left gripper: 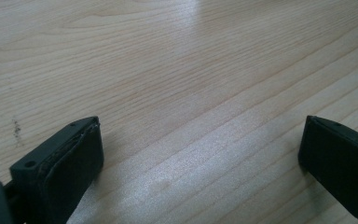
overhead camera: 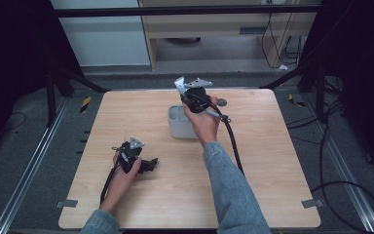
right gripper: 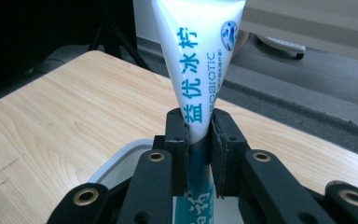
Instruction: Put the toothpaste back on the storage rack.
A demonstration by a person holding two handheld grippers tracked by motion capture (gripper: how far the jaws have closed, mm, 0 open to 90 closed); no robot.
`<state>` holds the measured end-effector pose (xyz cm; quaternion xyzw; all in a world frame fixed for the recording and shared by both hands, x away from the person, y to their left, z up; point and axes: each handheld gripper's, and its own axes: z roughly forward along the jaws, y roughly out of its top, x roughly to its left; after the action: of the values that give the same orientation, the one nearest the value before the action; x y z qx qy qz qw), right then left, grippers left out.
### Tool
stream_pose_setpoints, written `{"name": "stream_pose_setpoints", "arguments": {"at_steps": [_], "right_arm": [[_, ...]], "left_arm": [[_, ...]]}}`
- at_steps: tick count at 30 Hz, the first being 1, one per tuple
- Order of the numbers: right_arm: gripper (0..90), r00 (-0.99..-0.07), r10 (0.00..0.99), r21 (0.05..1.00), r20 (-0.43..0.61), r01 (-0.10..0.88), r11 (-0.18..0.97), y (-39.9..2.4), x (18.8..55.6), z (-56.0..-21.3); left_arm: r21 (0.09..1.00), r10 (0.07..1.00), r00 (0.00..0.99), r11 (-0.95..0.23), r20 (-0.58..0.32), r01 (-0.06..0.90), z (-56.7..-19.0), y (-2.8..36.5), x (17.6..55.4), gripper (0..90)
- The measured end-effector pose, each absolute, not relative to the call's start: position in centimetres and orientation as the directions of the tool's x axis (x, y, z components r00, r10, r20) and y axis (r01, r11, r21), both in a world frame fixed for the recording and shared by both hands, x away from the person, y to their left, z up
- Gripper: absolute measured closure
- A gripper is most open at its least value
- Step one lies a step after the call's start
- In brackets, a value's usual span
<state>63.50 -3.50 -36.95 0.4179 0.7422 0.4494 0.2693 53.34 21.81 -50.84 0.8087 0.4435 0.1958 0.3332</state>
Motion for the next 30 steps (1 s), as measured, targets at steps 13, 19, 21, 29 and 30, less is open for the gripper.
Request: {"name": "stream_pose_setpoints", "arguments": {"at_steps": [13,19,21,29,30], "right_arm": [[78.7,-0.516,0.856,0.883,-0.027,0.389,0.263,-3.4,63.2,-37.1],[78.7,-0.517,0.856,0.877,-0.016,0.403,0.260,-3.7,63.0,-37.7],[78.7,-0.524,0.852,0.876,-0.011,0.406,0.261,-3.9,63.0,-38.0],[78.7,-0.536,0.844,0.867,-0.011,0.415,0.275,-3.8,62.9,-38.3],[78.7,-0.539,0.842,0.865,-0.017,0.414,0.283,-3.7,62.9,-38.4]], "left_arm": [[0.712,0.848,0.530,-0.384,0.021,0.587,-50.8,21.8,53.3,0.0],[0.713,0.849,0.529,-0.382,0.019,0.588,-50.8,21.8,53.3,0.0],[0.713,0.848,0.529,-0.382,0.019,0.588,-50.8,21.8,53.3,0.0],[0.713,0.849,0.529,-0.382,0.019,0.588,-50.8,21.8,53.3,0.0],[0.713,0.849,0.529,-0.382,0.019,0.588,-50.8,21.8,53.3,0.0]]}}
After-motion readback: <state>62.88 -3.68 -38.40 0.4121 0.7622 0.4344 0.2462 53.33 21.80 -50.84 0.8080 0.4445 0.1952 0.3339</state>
